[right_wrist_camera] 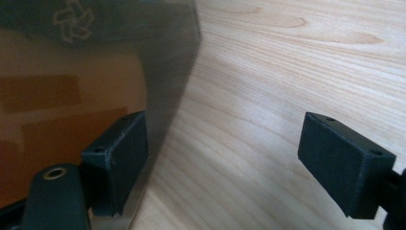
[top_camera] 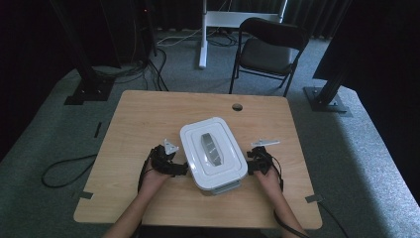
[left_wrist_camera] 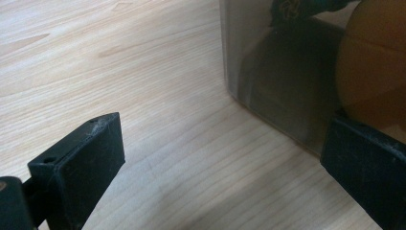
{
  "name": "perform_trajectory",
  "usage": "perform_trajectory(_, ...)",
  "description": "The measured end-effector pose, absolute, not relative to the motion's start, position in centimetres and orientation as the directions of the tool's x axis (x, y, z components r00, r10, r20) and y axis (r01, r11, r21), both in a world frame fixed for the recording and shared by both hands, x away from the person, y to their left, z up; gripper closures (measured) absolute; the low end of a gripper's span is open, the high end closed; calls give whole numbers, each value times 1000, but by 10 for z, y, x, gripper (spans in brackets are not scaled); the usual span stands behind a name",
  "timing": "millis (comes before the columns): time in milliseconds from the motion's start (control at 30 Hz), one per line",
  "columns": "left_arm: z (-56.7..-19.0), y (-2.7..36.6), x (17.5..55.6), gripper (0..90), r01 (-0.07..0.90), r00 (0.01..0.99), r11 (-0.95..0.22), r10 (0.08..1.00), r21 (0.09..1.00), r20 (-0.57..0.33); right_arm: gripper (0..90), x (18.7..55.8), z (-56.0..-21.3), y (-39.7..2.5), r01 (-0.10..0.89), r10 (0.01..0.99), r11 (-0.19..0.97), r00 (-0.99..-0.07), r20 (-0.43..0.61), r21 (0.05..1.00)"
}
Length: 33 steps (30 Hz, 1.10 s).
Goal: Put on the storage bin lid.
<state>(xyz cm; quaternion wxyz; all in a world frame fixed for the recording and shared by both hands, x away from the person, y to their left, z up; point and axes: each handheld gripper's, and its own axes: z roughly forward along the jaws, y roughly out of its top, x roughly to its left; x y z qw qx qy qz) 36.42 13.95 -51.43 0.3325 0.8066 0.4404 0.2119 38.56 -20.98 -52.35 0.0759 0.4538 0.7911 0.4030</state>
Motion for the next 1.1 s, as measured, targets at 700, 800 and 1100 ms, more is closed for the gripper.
perform_trajectory(700, -513, 157, 376, 16, 568, 522, -379, 852, 731, 36, 169, 357, -521, -195, 620, 712, 306, -653, 259, 722)
perform_trajectory(800, -513, 159, 375, 15, 566, 530, -376, 848, 734, 26, 135, 356, -520, -193, 606, 717, 319, -657, 233, 728)
perform_trajectory(1100, -516, 175, 372, 15, 563, 522, -338, 853, 754, -6, 127, 353, -521, -201, 580, 766, 307, -621, 166, 755)
